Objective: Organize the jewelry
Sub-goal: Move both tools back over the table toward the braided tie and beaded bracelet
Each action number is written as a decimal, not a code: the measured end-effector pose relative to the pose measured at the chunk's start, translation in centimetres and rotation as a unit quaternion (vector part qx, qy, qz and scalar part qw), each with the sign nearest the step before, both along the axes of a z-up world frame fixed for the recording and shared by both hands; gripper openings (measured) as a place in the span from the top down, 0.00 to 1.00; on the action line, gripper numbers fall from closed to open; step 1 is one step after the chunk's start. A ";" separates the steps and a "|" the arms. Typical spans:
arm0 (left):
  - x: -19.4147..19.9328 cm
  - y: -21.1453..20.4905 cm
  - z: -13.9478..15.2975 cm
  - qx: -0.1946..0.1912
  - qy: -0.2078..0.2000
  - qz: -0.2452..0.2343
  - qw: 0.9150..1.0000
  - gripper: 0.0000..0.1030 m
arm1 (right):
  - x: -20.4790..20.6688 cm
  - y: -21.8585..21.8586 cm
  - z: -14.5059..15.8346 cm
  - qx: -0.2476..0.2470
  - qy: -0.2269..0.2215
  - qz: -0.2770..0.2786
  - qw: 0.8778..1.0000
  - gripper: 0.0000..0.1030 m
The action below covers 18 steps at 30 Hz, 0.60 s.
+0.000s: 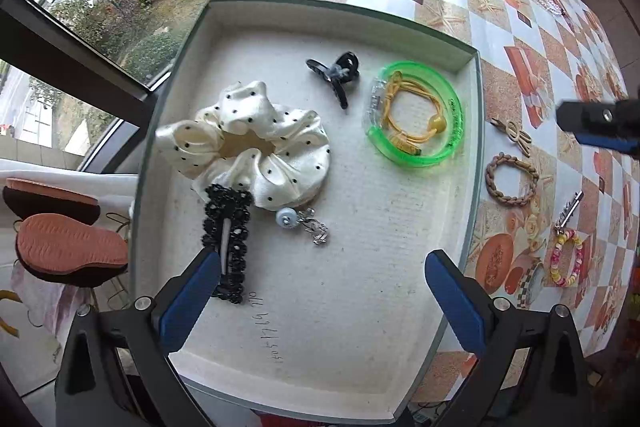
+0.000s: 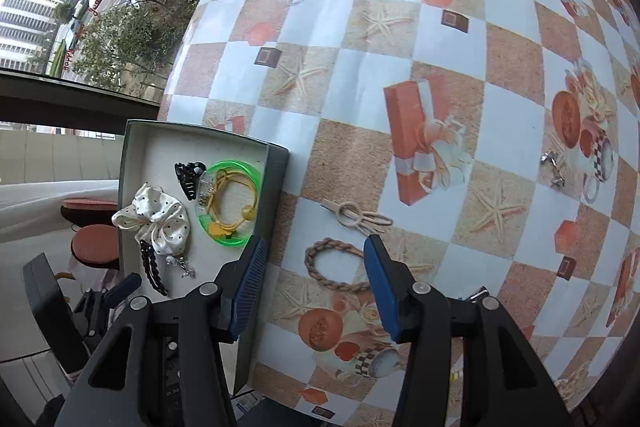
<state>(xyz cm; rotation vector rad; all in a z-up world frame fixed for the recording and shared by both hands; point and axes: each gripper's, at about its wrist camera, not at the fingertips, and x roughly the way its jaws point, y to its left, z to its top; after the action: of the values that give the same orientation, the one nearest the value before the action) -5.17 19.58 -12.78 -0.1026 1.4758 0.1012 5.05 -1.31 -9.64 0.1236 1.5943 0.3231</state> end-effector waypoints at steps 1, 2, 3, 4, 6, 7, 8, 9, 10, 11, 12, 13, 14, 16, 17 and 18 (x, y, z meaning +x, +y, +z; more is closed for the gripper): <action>0.1 0.0 0.3 0.008 -0.004 0.000 1.000 0.00 | -0.2 -0.6 0.0 -0.002 0.000 -0.005 1.000 0.47; 0.2 -0.1 0.7 0.019 -0.007 0.001 1.000 0.00 | -0.5 -1.2 -0.1 -0.004 0.001 -0.009 1.000 0.47; 0.5 0.1 0.8 0.029 -0.008 0.003 1.000 0.00 | -0.7 -1.8 -0.1 -0.006 0.002 -0.014 1.000 0.47; 0.7 0.0 1.1 0.041 -0.010 0.005 0.999 0.00 | -1.0 -2.4 -0.2 -0.008 0.003 -0.018 1.000 0.45; 0.9 0.0 1.8 0.065 -0.016 0.016 0.998 0.00 | -1.6 -3.4 -0.4 -0.014 0.006 -0.024 1.000 0.40; 1.1 0.0 2.2 0.071 -0.017 0.022 0.997 0.00 | -2.0 -3.9 -0.5 -0.017 0.007 -0.028 0.999 0.40; 1.4 0.0 2.4 0.071 -0.018 0.029 0.997 0.00 | -2.3 -4.5 -0.6 -0.021 0.008 -0.031 0.999 0.40; 1.6 0.0 2.5 0.068 -0.017 0.036 0.997 0.00 | -2.6 -5.1 -0.7 -0.025 0.010 -0.034 0.999 0.40; 2.0 0.1 2.6 0.063 -0.014 0.040 0.997 0.00 | -2.9 -5.6 -0.8 -0.028 0.011 -0.037 0.999 0.40; 2.3 0.1 2.6 0.059 -0.011 0.042 0.997 0.00 | -3.2 -6.2 -0.9 -0.030 0.014 -0.041 0.999 0.39; 2.4 0.4 2.6 0.058 -0.009 0.042 0.997 0.00 | -3.5 -6.7 -1.0 -0.031 0.017 -0.046 0.998 0.39; 2.6 0.4 2.6 0.058 -0.008 0.040 0.998 0.00 | -3.8 -7.4 -1.1 -0.033 0.019 -0.051 0.998 0.37; 2.9 0.1 2.6 0.057 -0.005 0.035 0.998 0.00 | -4.1 -8.1 -1.1 -0.035 0.021 -0.056 0.998 0.37; 3.1 0.0 2.4 0.056 0.003 0.021 0.998 0.00 | -4.4 -9.4 -1.2 -0.038 0.021 -0.068 0.997 0.36; 3.2 -0.3 2.4 0.054 0.005 0.014 0.998 0.00 | -4.5 -10.0 -1.2 -0.040 0.022 -0.074 0.996 0.32; 3.3 -0.8 2.5 0.051 0.006 0.006 0.999 0.00 | -4.6 -10.6 -1.3 -0.041 0.022 -0.081 0.996 0.28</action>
<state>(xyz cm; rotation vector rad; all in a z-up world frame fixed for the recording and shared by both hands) -1.91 18.78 -10.24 -0.0281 1.4796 0.1863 0.41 -11.94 -10.91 0.1975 1.6271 0.1302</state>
